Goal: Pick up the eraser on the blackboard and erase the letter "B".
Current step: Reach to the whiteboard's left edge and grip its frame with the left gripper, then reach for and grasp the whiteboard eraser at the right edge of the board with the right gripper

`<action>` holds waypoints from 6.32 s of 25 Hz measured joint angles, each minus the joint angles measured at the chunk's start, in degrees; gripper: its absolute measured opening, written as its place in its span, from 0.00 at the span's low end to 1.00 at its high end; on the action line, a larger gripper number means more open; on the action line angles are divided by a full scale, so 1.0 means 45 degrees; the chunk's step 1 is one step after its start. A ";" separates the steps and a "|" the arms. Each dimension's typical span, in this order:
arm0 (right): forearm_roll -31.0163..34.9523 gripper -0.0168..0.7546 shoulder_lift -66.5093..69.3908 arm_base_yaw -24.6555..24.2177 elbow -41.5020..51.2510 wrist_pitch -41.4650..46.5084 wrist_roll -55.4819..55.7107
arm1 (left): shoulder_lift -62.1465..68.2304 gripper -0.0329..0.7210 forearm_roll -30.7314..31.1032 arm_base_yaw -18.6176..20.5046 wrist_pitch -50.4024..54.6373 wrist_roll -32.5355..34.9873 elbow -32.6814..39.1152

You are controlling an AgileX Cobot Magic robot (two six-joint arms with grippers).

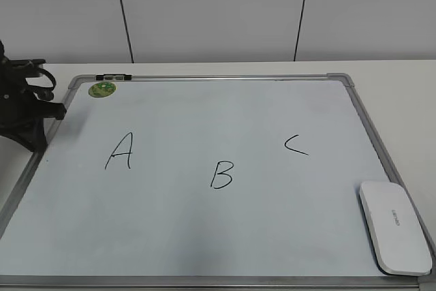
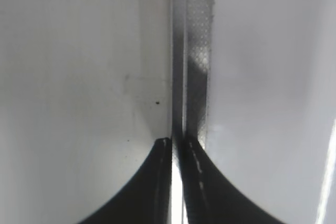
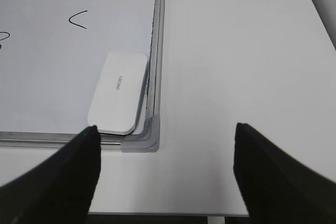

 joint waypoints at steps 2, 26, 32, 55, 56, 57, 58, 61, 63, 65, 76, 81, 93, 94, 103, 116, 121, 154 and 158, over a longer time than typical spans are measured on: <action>0.0086 0.78 0.0209 0.0000 0.0000 0.0000 0.0000 | 0.0000 0.09 -0.0021 0.0000 0.0000 0.0000 0.0000; 0.3403 0.78 1.1110 0.0000 -0.2578 -0.0476 0.0000 | 0.0046 0.10 -0.0121 0.0000 0.0126 0.0000 -0.0058; 0.4394 0.78 1.4144 0.0000 -0.3033 -0.0922 -0.0289 | 0.0046 0.10 -0.0209 0.0000 0.0126 0.0000 -0.0058; 0.3578 0.78 1.9283 0.1034 -0.4566 -0.2784 0.1102 | 0.0046 0.10 -0.0259 0.0000 0.0146 0.0000 -0.0078; 0.3475 0.78 1.9409 0.1034 -0.4705 -0.2795 0.1200 | 0.0046 0.10 -0.0259 0.0000 0.0146 0.0000 -0.0078; 0.3253 0.78 1.9582 0.1034 -0.4918 -0.2795 0.1388 | 0.0046 0.10 -0.0259 0.0000 0.0146 0.0000 -0.0078; 0.3051 0.78 1.9687 0.1034 -0.5049 -0.2795 0.1515 | 0.0046 0.10 -0.0259 0.0000 0.0146 0.0000 -0.0078; 0.2469 0.78 2.0050 0.1034 -0.5429 -0.2768 0.1990 | 0.0046 0.10 -0.0259 0.0000 0.0146 0.0000 -0.0078; 0.2175 0.78 2.0190 0.1211 -0.5617 -0.2693 0.2158 | 0.0046 0.11 -0.0259 0.0000 0.0146 0.0000 -0.0078; 0.1872 0.78 2.0242 0.1593 -0.5739 -0.2693 0.2419 | 0.0046 0.11 -0.0259 0.0000 0.0146 0.0000 -0.0078; 0.0042 0.78 2.0249 0.2504 -0.5897 -0.2594 0.4402 | 0.0046 0.11 -0.0296 0.0000 0.0146 0.0000 -0.0078; 0.0313 0.79 2.0249 0.2504 -0.5897 -0.2672 0.4453 | 0.0046 0.11 -0.0317 0.0000 0.0146 0.0000 -0.0078; 0.0313 0.89 2.1579 0.2504 -0.5918 -0.2528 0.4521 | 0.0046 0.12 -0.0346 0.0022 0.0146 0.0000 -0.0078; 0.0231 0.89 2.1759 0.2504 -0.5918 -0.2528 0.4541 | 0.0046 0.12 -0.0346 0.0022 0.0146 0.0000 -0.0078; 0.0231 0.88 2.2048 0.2504 -0.5918 -0.2649 0.4541 | 0.0046 0.12 -0.0346 0.0022 0.0146 0.0000 -0.0078; 0.0231 0.85 2.2048 0.2504 -0.5918 -0.3419 0.4541 | 0.0046 0.12 -0.0346 0.0022 0.0146 0.0000 -0.0078; 0.0313 0.84 2.2048 0.2286 -0.5918 -0.3477 0.4541 | 0.0046 0.12 -0.0374 0.0022 0.0146 0.0000 -0.0078; 0.0938 0.79 2.2048 0.1934 -0.5462 -0.3838 0.3838 | 0.0046 0.12 -0.0463 0.0022 0.0146 0.0000 -0.0078; 0.0938 0.79 2.2048 0.1934 -0.5462 -0.3970 0.3838 | 0.0046 0.12 -0.0463 0.0022 0.0146 0.0000 -0.0078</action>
